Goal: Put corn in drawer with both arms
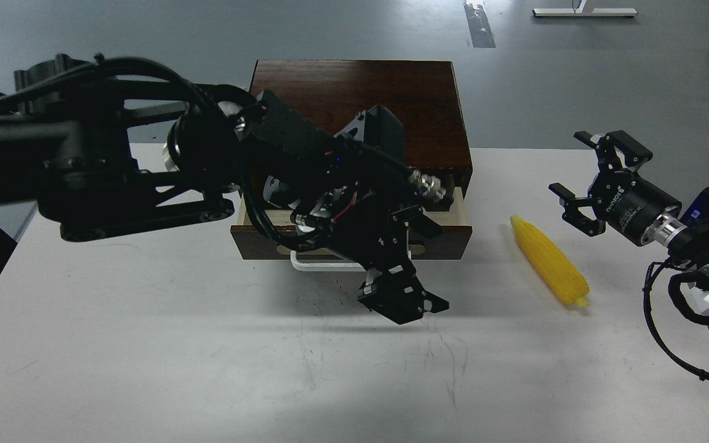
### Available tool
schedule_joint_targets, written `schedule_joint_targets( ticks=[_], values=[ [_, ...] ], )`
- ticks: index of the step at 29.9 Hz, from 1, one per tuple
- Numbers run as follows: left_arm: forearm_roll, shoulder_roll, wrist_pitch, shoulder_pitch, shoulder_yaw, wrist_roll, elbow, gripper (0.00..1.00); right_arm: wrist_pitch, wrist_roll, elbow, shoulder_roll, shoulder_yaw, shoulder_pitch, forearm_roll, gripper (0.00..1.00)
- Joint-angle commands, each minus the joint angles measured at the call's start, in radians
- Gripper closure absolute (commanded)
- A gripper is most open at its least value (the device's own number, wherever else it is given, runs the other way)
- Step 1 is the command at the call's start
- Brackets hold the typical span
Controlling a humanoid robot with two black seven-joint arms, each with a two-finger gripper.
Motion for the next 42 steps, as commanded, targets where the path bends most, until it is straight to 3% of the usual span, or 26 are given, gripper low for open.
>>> schedule_joint_targets(
  ticks=[1, 7, 13, 19, 23, 27, 30, 38, 42],
  values=[
    [-0.318, 0.033, 0.000, 0.011, -0.138, 0.000, 0.047, 0.02, 0.000, 0.000, 0.001, 0.001, 0.000, -0.001, 0.000, 0.00],
    [-0.806, 0.120, 0.000, 0.085, -0.240, 0.000, 0.211, 0.02, 0.000, 0.000, 0.003, -0.001, 0.000, -0.003, 0.000, 0.00],
    [-1.201, 0.212, 0.000, 0.209, -0.245, 0.000, 0.343, 0.02, 0.000, 0.000, 0.004, -0.005, -0.002, -0.009, 0.000, 0.00],
    [-1.302, 0.343, 0.042, 0.443, -0.246, 0.000, 0.363, 0.02, 0.000, 0.000, 0.019, -0.034, -0.002, -0.006, 0.000, 0.00],
    [-1.336, 0.360, 0.053, 0.598, -0.257, 0.000, 0.436, 0.02, 0.000, 0.000, 0.018, -0.045, -0.006, 0.008, -0.037, 0.00],
    [-1.442, 0.344, 0.042, 0.700, -0.346, 0.000, 0.516, 0.02, 0.000, 0.000, 0.021, -0.070, -0.008, 0.034, -0.193, 0.00],
    [-1.462, 0.329, 0.022, 0.746, -0.406, 0.044, 0.541, 0.02, 0.000, 0.000, 0.030, -0.128, -0.011, 0.080, -0.406, 0.00],
    [-1.463, 0.303, 0.000, 0.778, -0.418, 0.050, 0.590, 0.02, 0.000, 0.000, 0.029, -0.197, -0.018, 0.140, -0.888, 0.00],
    [-1.462, 0.292, 0.000, 0.780, -0.418, 0.048, 0.588, 0.02, -0.087, 0.000, 0.029, -0.196, -0.031, 0.122, -1.147, 0.00]
  ],
)
